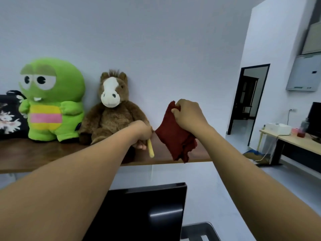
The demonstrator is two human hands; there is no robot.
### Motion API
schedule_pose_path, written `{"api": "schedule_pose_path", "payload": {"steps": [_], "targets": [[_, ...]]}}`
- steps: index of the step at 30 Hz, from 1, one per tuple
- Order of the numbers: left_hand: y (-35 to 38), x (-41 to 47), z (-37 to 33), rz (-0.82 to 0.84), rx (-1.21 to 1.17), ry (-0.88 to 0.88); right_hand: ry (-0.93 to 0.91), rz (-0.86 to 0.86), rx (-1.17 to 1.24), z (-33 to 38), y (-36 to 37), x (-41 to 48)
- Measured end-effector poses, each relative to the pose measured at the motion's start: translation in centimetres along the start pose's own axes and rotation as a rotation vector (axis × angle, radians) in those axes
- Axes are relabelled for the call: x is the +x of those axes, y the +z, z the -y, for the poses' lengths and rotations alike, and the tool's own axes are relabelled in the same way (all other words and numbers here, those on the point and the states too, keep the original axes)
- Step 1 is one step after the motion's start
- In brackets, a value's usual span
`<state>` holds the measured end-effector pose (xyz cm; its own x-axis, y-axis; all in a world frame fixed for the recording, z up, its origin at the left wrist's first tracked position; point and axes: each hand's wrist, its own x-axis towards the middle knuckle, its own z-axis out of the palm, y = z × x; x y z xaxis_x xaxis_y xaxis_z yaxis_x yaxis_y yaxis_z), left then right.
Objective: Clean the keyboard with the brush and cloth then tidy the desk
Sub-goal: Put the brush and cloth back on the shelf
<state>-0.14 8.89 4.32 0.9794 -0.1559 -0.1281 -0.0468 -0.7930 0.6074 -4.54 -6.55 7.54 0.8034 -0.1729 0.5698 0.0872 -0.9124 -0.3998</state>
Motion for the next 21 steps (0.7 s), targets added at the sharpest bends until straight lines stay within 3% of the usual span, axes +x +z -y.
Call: {"api": "schedule_pose_path", "payload": {"steps": [5, 11, 14, 18, 21], "targets": [[1.6, 3.3, 0.1, 0.009, 0.033, -0.031, 0.135, 0.096, 0.063, -3.2, 4.4, 2.2], [4.4, 4.9, -0.3, 0.103, 0.115, -0.006, 0.192, 0.158, -0.148, -9.9, 7.7, 1.4], [4.6, 5.8, 0.0, 0.011, 0.104, 0.043, 0.196, 0.150, -0.202, -11.1, 8.2, 1.0], [4.8, 5.6, -0.4, 0.004, 0.231, -0.054, 0.016, 0.052, -0.420, -11.4, 7.9, -0.3], [5.2, 5.9, -0.3, -0.034, 0.258, -0.049, -0.080, 0.239, -0.257, -10.5, 7.7, -1.4]]}}
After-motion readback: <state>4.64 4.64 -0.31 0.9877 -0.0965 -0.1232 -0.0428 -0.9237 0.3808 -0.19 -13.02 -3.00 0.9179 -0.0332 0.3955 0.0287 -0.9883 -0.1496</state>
